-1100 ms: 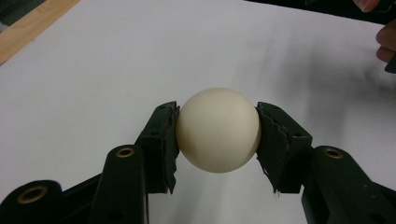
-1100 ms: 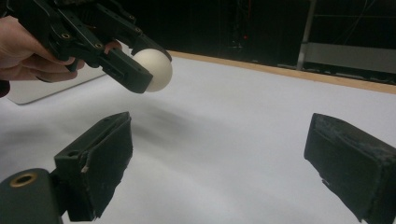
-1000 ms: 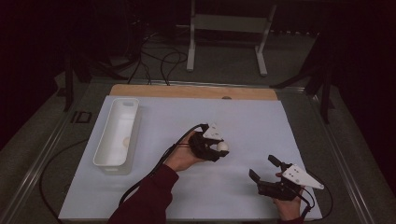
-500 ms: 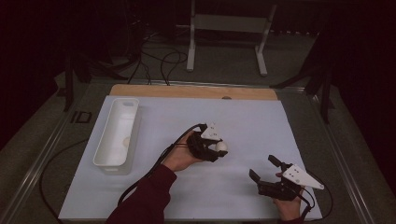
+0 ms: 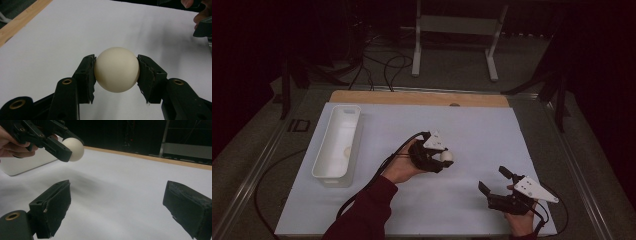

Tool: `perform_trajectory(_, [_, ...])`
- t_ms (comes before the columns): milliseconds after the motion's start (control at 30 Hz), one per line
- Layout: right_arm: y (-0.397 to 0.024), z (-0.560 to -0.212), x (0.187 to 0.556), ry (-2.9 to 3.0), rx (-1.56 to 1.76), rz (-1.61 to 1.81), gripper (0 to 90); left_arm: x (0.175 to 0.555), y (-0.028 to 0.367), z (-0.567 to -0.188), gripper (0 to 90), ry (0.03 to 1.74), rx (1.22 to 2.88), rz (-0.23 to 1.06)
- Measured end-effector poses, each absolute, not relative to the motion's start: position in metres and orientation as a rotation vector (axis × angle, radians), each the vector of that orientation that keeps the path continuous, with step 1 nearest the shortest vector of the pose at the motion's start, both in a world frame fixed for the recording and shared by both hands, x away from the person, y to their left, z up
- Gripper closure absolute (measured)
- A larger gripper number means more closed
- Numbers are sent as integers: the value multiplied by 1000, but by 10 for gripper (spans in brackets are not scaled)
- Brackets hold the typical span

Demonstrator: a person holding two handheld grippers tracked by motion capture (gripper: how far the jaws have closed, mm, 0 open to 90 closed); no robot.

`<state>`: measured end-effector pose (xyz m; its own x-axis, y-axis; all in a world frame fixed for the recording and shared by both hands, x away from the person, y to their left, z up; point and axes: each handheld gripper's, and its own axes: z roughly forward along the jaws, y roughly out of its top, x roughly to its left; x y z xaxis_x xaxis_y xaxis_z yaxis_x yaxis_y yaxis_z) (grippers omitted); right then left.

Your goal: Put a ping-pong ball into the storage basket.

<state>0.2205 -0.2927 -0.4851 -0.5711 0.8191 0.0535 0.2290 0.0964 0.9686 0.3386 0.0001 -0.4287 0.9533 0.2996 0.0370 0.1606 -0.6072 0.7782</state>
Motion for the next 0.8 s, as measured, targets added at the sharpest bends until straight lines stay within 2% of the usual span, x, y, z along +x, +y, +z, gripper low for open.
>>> perform_trajectory(800, [-291, -486, 221, 1869, 1022, 1496, 73, 337, 24, -420, 513, 342, 2210, 229])
